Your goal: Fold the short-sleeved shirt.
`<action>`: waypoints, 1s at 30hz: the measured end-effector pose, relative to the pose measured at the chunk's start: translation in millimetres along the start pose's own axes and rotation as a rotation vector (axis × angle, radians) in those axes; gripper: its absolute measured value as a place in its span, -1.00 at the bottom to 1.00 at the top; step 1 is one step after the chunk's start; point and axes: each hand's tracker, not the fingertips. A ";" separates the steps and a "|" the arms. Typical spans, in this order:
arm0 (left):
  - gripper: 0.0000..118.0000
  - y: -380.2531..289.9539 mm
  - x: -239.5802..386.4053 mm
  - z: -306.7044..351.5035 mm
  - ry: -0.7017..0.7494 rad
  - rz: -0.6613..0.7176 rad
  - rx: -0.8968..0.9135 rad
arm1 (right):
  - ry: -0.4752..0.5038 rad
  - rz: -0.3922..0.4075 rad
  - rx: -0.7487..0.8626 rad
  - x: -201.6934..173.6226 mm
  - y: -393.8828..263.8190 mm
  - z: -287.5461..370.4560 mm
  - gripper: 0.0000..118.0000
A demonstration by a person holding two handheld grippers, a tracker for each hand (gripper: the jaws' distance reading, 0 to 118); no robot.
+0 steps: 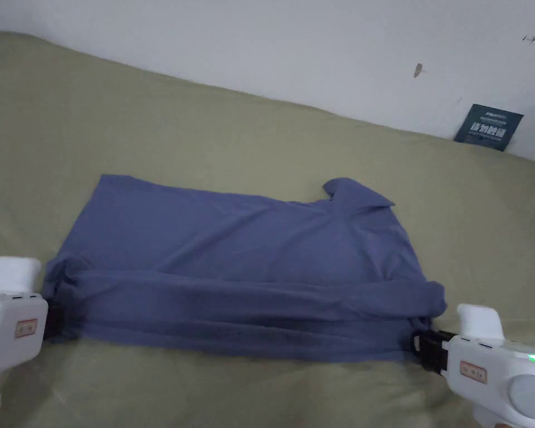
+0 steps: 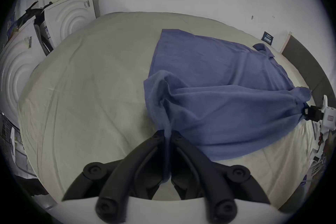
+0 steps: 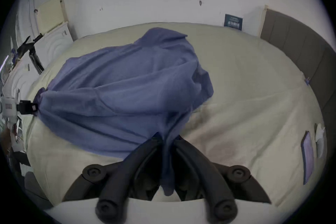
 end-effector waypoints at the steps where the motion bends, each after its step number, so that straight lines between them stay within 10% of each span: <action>1: -0.88 0.3 -2.6 4.6 -0.011 0.005 0.005 | 0.007 -0.006 0.011 0.5 -0.9 7.8 -0.90; 16: -0.89 -36.8 -20.3 91.2 -0.132 -0.107 -0.023 | 0.024 -0.126 0.038 3.2 -52.3 159.7 -0.90; 30: -0.86 -118.3 -50.6 90.7 -0.185 0.123 -0.185 | -0.021 -0.217 -0.176 4.7 -145.3 161.1 -0.90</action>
